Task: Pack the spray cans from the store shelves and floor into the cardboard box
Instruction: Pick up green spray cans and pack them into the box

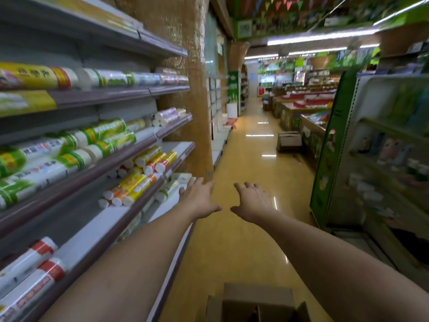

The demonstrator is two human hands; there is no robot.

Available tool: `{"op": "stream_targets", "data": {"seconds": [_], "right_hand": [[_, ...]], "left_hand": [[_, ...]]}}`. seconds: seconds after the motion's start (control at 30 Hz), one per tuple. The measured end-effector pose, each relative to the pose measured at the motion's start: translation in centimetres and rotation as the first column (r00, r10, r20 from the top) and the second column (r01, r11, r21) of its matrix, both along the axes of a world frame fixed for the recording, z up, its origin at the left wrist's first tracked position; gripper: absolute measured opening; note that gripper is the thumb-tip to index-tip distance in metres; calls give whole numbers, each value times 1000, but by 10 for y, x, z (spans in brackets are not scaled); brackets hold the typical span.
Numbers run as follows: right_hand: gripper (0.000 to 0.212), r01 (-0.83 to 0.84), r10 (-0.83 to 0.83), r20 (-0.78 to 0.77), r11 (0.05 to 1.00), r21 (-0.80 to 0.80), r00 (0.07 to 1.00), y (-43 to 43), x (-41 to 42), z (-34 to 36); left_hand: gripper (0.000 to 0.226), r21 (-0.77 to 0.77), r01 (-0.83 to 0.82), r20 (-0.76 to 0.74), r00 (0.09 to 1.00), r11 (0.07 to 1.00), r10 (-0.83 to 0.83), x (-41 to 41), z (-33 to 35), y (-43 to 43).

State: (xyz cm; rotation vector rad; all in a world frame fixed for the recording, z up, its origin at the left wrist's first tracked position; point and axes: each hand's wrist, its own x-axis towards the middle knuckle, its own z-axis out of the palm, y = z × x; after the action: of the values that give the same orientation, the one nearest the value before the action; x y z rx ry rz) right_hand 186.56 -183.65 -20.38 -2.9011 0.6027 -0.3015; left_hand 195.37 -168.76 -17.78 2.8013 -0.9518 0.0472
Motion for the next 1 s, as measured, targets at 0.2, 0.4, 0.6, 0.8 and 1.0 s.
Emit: {"op": "stream_targets", "data": {"seconds": [0.2, 0.4, 0.6, 0.8, 1.0], "right_hand": [[79, 41, -40, 35, 999, -31, 999, -64, -22, 27], [82, 149, -149, 13, 987, -53, 989, -136, -58, 25], [80, 301, -302, -12, 952, -55, 953, -195, -107, 19], [74, 453, -454, -28, 891, -37, 891, -230, -164, 24], [79, 649, -648, -47, 761, 7, 760, -229, -221, 21]], "left_hand": [[90, -68, 35, 30, 999, 997, -33, -20, 22, -72], [89, -55, 150, 7, 989, 987, -150, -47, 12, -161], [86, -63, 283, 5, 959, 957, -284, -77, 11, -234], [87, -36, 481, -6, 876, 876, -482, -110, 14, -295], [84, -26, 682, 1, 731, 731, -682, -155, 13, -326]]}}
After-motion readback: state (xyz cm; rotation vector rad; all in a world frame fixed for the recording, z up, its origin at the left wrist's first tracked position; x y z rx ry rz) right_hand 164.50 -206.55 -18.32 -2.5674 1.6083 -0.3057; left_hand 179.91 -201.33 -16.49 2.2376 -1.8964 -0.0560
